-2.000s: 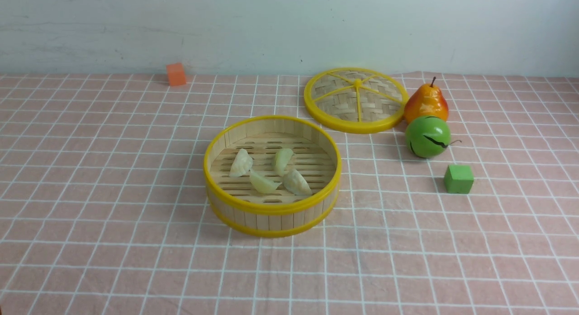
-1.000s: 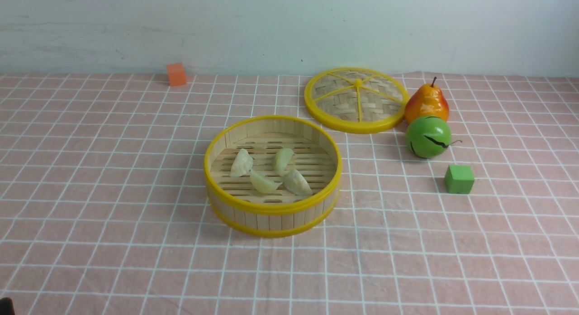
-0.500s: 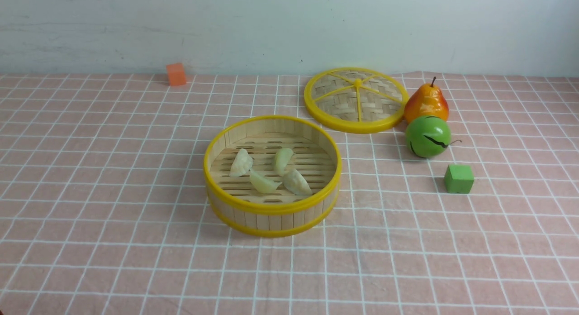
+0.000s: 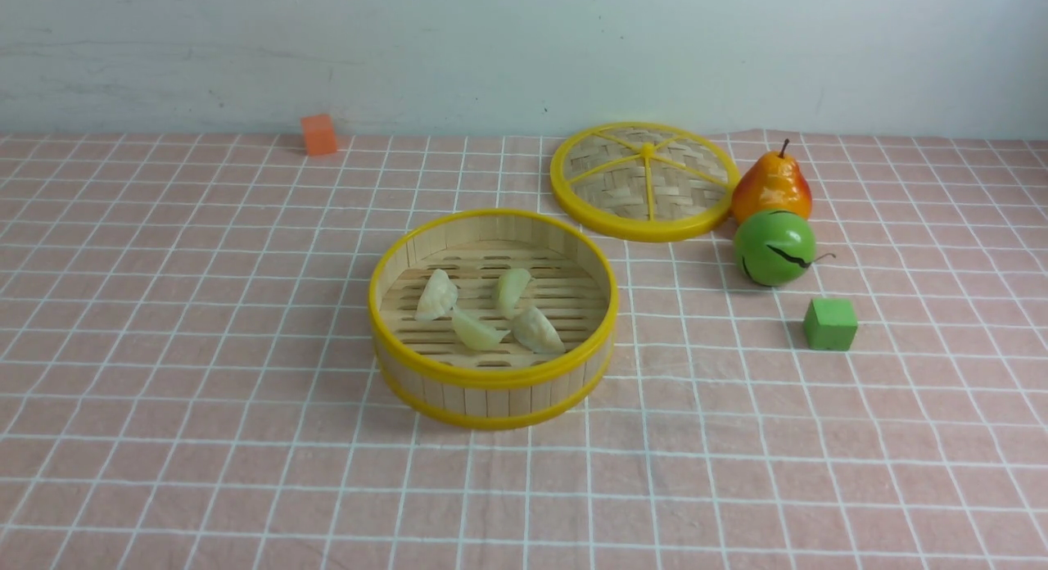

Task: Put the dumplings into the steamer on the table with the pink tablecloth.

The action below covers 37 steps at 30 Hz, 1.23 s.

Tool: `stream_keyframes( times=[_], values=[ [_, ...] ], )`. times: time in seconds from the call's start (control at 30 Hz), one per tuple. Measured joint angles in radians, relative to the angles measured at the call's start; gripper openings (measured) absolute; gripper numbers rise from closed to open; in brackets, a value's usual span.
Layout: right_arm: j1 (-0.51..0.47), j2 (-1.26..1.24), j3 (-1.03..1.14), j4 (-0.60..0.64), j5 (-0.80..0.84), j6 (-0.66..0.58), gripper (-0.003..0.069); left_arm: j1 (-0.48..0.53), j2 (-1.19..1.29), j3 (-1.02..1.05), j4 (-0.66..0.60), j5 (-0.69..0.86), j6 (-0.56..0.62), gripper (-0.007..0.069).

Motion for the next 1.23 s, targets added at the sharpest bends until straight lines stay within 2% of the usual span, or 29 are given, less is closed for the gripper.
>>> stream_keyframes(
  times=[1.23],
  values=[
    [0.0, 0.0, 0.0, 0.0, 0.0, 0.0, 0.0051, 0.0, 0.0, 0.0, 0.0, 0.0, 0.002, 0.0]
  ],
)
